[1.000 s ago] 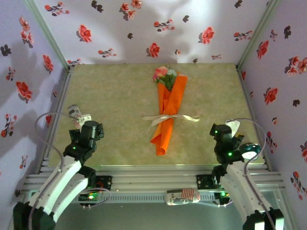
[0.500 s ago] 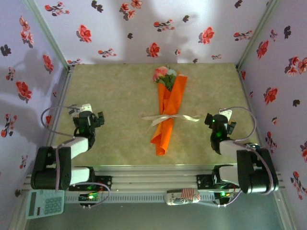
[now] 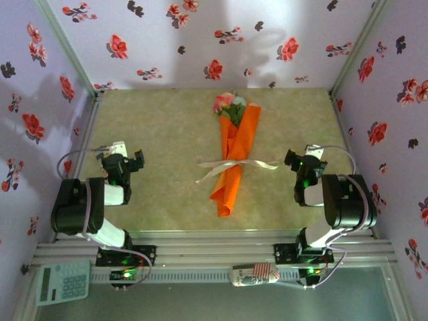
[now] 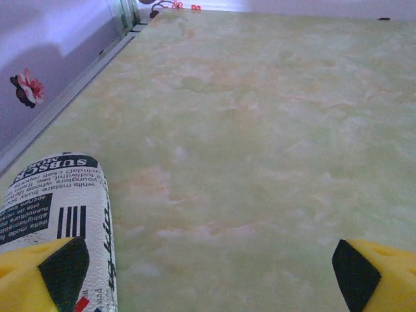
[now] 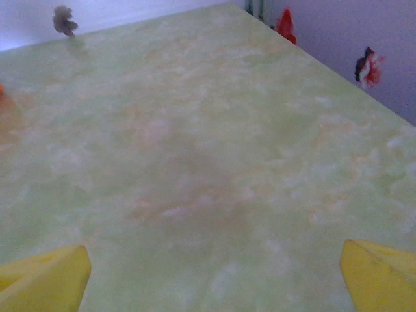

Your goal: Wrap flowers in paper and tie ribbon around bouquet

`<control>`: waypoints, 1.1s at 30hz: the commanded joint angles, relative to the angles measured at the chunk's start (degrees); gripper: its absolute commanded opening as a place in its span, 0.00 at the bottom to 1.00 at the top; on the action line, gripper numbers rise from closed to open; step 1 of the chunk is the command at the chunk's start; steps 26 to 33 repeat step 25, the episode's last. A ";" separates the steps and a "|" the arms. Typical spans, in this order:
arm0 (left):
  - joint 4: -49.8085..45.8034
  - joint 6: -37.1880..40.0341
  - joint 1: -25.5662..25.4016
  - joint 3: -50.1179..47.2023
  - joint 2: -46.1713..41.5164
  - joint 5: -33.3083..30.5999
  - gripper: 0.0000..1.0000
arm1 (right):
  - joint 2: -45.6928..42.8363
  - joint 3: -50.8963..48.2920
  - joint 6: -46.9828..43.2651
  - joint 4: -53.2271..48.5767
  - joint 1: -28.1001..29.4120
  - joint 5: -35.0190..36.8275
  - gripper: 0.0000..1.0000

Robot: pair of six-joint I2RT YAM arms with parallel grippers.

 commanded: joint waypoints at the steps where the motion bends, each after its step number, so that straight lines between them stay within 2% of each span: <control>1: 0.70 0.22 0.15 2.09 0.16 0.15 1.00 | -0.48 3.80 -1.46 -3.12 -0.15 -1.55 0.99; 2: 0.35 0.21 0.15 2.13 0.02 0.15 1.00 | -0.99 4.52 -1.33 -5.27 -0.04 -1.07 0.99; 4: 0.50 0.29 0.15 2.13 0.08 0.15 1.00 | -0.04 4.19 -2.13 -2.80 0.55 -0.05 0.99; 16: 0.75 0.65 -0.17 1.96 -0.01 0.24 1.00 | -0.50 4.34 -2.14 -3.93 0.69 -0.09 0.99; 19: 0.71 0.65 -0.20 2.00 0.00 0.25 1.00 | -0.13 5.89 -4.08 -6.24 0.80 -4.61 0.99; 33: 0.75 0.65 -0.20 2.04 -0.01 0.23 1.00 | -0.34 5.39 -3.99 -5.71 0.87 -4.34 0.99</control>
